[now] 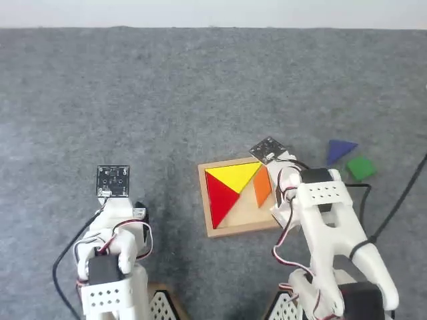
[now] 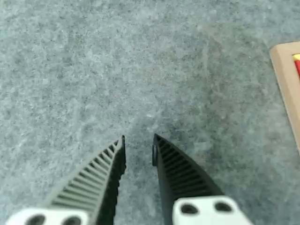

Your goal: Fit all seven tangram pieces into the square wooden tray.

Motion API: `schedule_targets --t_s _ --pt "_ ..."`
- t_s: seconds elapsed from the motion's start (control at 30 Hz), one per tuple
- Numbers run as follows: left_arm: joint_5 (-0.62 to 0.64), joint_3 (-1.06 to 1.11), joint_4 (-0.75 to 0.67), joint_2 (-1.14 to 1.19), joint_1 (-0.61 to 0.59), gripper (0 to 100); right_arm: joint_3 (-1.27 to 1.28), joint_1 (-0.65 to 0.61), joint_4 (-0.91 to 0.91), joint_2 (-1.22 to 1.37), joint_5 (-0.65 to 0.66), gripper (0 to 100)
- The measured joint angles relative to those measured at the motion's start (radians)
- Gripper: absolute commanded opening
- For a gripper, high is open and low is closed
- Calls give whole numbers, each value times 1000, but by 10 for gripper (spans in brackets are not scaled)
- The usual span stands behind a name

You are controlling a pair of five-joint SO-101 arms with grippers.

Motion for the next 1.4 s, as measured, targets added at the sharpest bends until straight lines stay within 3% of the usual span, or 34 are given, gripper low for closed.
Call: schedule_targets --t_s 0.3,0.47,0.63,1.4 --pt "0 0 0 0 0 93 -31 26 -43 140 25 327" --pt "0 0 0 0 0 93 -66 41 -43 201 26 254" --pt "0 0 0 0 0 93 -78 92 -57 249 28 252" --pt "0 0 0 0 0 93 -68 138 -69 244 150 232"
